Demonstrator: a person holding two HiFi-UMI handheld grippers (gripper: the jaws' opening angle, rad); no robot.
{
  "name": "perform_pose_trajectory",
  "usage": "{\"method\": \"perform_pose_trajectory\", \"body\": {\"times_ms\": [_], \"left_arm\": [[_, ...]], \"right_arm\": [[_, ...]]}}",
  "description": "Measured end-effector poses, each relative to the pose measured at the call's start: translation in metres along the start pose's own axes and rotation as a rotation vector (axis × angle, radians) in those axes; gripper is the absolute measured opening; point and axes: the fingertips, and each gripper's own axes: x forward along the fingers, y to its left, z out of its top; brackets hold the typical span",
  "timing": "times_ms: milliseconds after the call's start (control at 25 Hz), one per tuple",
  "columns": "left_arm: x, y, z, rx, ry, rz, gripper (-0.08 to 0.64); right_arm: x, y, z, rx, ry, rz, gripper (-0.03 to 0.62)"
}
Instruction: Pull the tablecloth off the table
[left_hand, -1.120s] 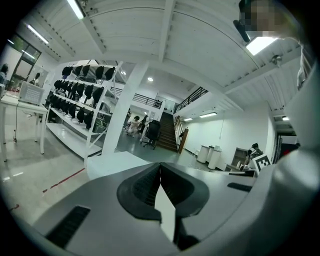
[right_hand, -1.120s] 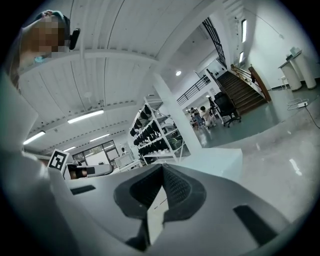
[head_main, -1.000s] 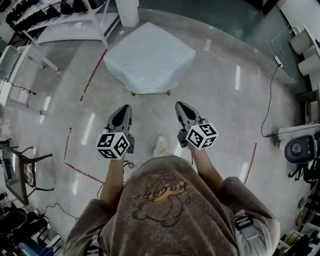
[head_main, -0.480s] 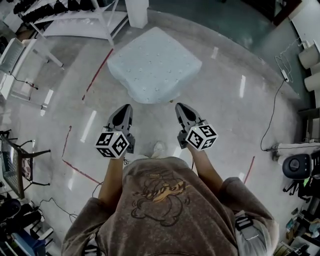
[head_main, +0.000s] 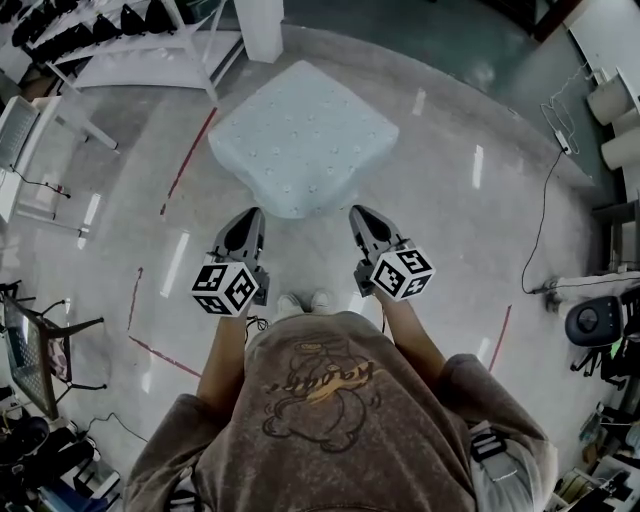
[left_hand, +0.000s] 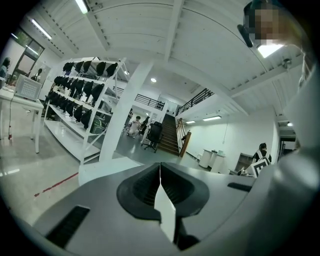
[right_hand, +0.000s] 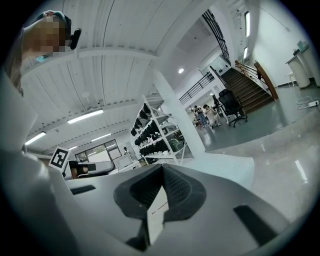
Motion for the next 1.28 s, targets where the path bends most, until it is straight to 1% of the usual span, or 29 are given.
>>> {"method": "perform_pose_trajectory", "body": {"times_ms": [160,200,320,400,480,560,640,720,800,1040,1280], "left_arm": [[0.003,0.010,0.002,0.004,-0.001,-0.007,0.020],[0.003,0.013,0.002,0.000,-0.002,-0.004,0.021],[0.002,0.022,0.002,-0.019,-0.002,0.003,0.030],[0.002,0.025,0.002,-0.039,0.004,-0.010,0.119],[0.003,0.029,0.000,-0.065,0.009,-0.027,0.152],[0.005,0.032,-0.004,-0.094,0.011,-0.047,0.203],[0.009,0.034,-0.008,-0.134,0.007,-0.068,0.270],[0.015,0.036,-0.014,-0.179,0.012,-0.087,0.290],[0.020,0.038,-0.024,-0.203,0.030,-0.096,0.298],[0.033,0.046,-0.056,-0.277,0.087,-0.113,0.310],[0.051,0.058,-0.101,-0.359,0.136,-0.126,0.314]], "right_arm": [[0.009,0.003,0.000,-0.015,-0.019,-0.014,0.008],[0.011,0.003,-0.001,-0.015,-0.019,-0.013,0.027],[0.018,0.005,-0.005,0.005,-0.008,-0.003,0.115],[0.021,0.006,-0.007,0.026,-0.005,0.003,0.143],[0.023,0.007,-0.012,0.056,-0.004,0.011,0.192],[0.026,0.006,-0.018,0.093,0.003,0.024,0.260],[0.029,0.003,-0.024,0.135,0.016,0.036,0.309],[0.031,-0.002,-0.030,0.172,0.024,0.042,0.336],[0.032,-0.005,-0.036,0.191,0.032,0.047,0.351],[0.039,-0.013,-0.058,0.228,0.064,0.051,0.367],[0.049,-0.039,-0.092,0.284,0.091,0.030,0.390]]}}
